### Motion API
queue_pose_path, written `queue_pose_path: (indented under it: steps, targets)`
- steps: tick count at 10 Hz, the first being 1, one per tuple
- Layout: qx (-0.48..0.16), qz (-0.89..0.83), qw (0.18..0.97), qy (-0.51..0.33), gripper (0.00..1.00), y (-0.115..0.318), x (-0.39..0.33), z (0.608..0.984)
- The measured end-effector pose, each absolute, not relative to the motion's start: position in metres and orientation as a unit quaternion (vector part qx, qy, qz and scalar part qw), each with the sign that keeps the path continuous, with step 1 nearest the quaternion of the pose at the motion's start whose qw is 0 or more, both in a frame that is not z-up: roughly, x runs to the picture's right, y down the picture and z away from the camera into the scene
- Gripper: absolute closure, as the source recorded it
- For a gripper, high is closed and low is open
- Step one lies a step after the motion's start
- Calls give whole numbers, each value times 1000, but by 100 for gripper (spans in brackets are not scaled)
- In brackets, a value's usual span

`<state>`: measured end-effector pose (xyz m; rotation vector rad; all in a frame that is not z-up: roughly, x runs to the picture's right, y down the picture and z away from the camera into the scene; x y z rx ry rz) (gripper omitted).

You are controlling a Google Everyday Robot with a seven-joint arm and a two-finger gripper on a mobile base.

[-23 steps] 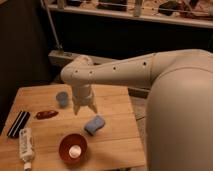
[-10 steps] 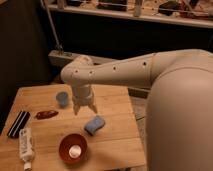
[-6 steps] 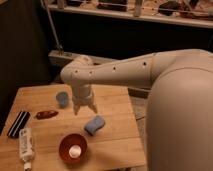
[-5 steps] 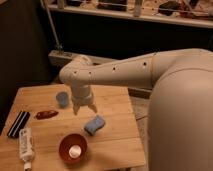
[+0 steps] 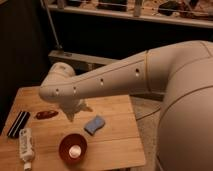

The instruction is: Pick up the ceramic bowl

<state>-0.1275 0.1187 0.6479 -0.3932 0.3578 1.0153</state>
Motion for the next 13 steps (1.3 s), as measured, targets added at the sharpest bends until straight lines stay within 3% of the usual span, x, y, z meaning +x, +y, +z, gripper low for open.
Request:
queue_pose_path:
  steps: [7, 13]
  targets:
    - [-253, 415, 852, 196, 35, 184, -130, 671]
    - [-273, 383, 844, 256, 35, 200, -123, 703]
